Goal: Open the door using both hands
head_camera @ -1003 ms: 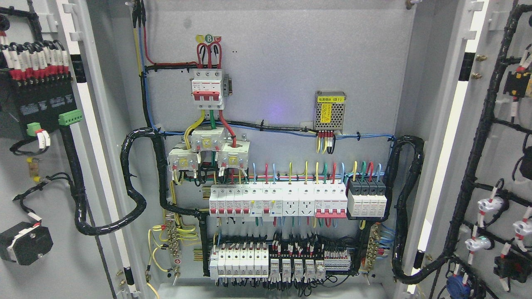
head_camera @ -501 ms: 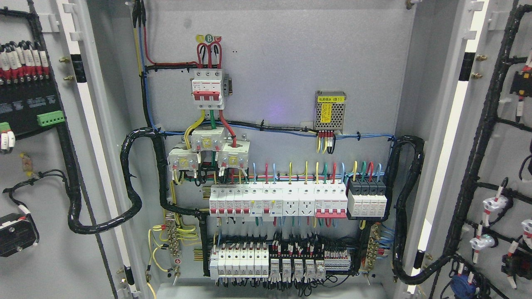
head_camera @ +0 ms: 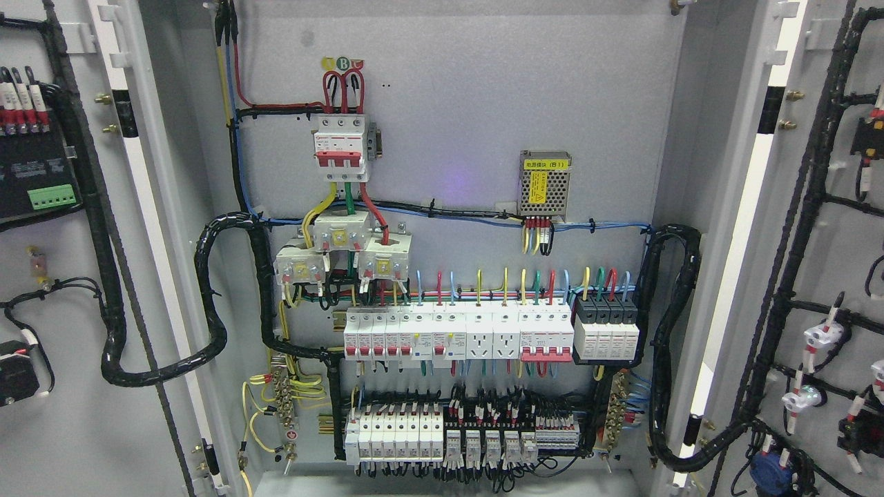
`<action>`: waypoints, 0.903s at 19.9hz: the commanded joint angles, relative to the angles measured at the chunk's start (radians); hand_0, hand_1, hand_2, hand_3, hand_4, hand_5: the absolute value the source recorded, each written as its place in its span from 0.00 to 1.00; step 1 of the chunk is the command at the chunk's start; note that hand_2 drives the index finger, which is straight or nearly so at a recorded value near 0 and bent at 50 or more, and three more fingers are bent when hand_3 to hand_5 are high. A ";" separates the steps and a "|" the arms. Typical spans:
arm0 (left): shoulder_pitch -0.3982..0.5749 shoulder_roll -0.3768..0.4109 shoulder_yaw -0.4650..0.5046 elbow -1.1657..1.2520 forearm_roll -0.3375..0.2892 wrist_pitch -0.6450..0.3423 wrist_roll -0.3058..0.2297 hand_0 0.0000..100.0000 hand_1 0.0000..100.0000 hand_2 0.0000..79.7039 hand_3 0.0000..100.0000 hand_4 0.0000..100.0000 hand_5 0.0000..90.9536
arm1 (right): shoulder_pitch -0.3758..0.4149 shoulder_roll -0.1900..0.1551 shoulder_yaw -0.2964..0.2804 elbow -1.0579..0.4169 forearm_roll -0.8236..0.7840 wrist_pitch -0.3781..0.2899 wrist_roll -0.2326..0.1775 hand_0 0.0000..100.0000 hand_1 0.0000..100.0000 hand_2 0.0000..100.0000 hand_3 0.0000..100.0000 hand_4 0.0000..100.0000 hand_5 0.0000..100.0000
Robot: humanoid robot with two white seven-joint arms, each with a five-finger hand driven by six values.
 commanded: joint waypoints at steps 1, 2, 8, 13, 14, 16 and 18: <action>-0.019 0.042 0.014 0.105 0.004 -0.600 0.004 0.12 0.39 0.00 0.00 0.00 0.00 | -0.015 -0.008 -0.024 0.044 -0.001 0.002 0.000 0.12 0.39 0.00 0.00 0.00 0.00; -0.011 0.038 0.012 0.085 0.004 -0.589 0.004 0.12 0.39 0.00 0.00 0.00 0.00 | -0.015 -0.010 -0.022 0.043 -0.004 0.002 0.000 0.12 0.39 0.00 0.00 0.00 0.00; 0.044 -0.014 -0.005 -0.093 0.004 -0.479 0.004 0.12 0.39 0.00 0.00 0.00 0.00 | 0.016 -0.013 -0.001 -0.014 -0.018 -0.007 0.002 0.12 0.39 0.00 0.00 0.00 0.00; 0.125 -0.059 -0.071 -0.300 0.004 -0.358 0.006 0.12 0.39 0.00 0.00 0.00 0.00 | 0.039 -0.015 0.044 -0.051 -0.018 -0.030 0.003 0.12 0.39 0.00 0.00 0.00 0.00; 0.141 -0.068 -0.089 -0.341 0.004 -0.346 0.006 0.12 0.39 0.00 0.00 0.00 0.00 | 0.039 -0.015 0.045 -0.054 -0.018 -0.044 0.003 0.12 0.39 0.00 0.00 0.00 0.00; 0.164 -0.089 -0.121 -0.418 0.003 -0.316 0.006 0.12 0.39 0.00 0.00 0.00 0.00 | 0.039 -0.015 0.044 -0.059 -0.018 -0.051 0.005 0.12 0.39 0.00 0.00 0.00 0.00; 0.178 -0.103 -0.169 -0.466 0.001 -0.286 0.007 0.12 0.39 0.00 0.00 0.00 0.00 | 0.039 -0.015 0.044 -0.060 -0.018 -0.054 0.005 0.12 0.39 0.00 0.00 0.00 0.00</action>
